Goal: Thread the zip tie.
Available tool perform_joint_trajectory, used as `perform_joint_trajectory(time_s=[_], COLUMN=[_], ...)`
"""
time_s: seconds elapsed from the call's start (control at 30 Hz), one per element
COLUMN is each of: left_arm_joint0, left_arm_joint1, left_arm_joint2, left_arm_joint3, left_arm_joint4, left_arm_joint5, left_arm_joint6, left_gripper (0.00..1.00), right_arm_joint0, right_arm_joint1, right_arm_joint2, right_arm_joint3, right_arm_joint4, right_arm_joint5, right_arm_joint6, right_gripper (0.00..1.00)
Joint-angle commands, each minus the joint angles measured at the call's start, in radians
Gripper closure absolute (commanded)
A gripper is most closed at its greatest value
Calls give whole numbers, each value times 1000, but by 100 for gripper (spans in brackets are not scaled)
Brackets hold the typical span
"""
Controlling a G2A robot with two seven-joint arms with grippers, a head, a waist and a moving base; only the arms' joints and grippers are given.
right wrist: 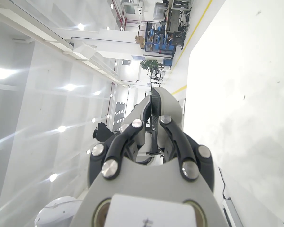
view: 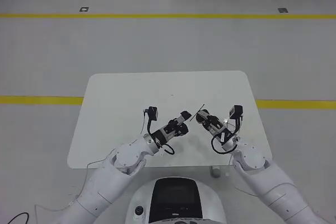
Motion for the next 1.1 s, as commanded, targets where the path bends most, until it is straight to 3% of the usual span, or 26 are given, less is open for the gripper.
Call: perform_joint_trajectory(time_s=[0.0,0.3,0.4,0.5,0.53,0.63,0.73,0.9,1.07], left_arm_joint0=[0,-6,-11,-15,-17,-19,-22,-26,-31], left_arm_joint1=[0,-5,-6,-8,-8,-9,-10,-11,-13], left_arm_joint2=[0,20,24,27,28,31,32,34,36], left_arm_joint3=[0,0,8,13,15,19,21,28,38], left_arm_joint4=[0,16,15,15,15,12,3,2,-9], left_arm_joint5=[0,22,33,41,44,50,57,60,62], left_arm_joint6=[0,18,22,24,25,26,20,18,14], left_gripper=[0,0,11,36,39,40,50,55,55], right_arm_joint0=[0,-10,-14,-19,-20,-24,-26,-29,-26], right_arm_joint1=[0,-10,-13,-16,-17,-19,-22,-29,-36], right_arm_joint2=[0,0,7,16,19,26,32,38,40], right_arm_joint3=[0,-4,0,0,0,-2,-5,-5,4], right_arm_joint4=[0,-31,-38,-46,-49,-55,-60,-69,-80], right_arm_joint5=[0,16,16,12,11,5,3,2,12], right_arm_joint6=[0,20,24,30,33,39,43,45,43], right_gripper=[100,100,100,100,100,100,100,100,100])
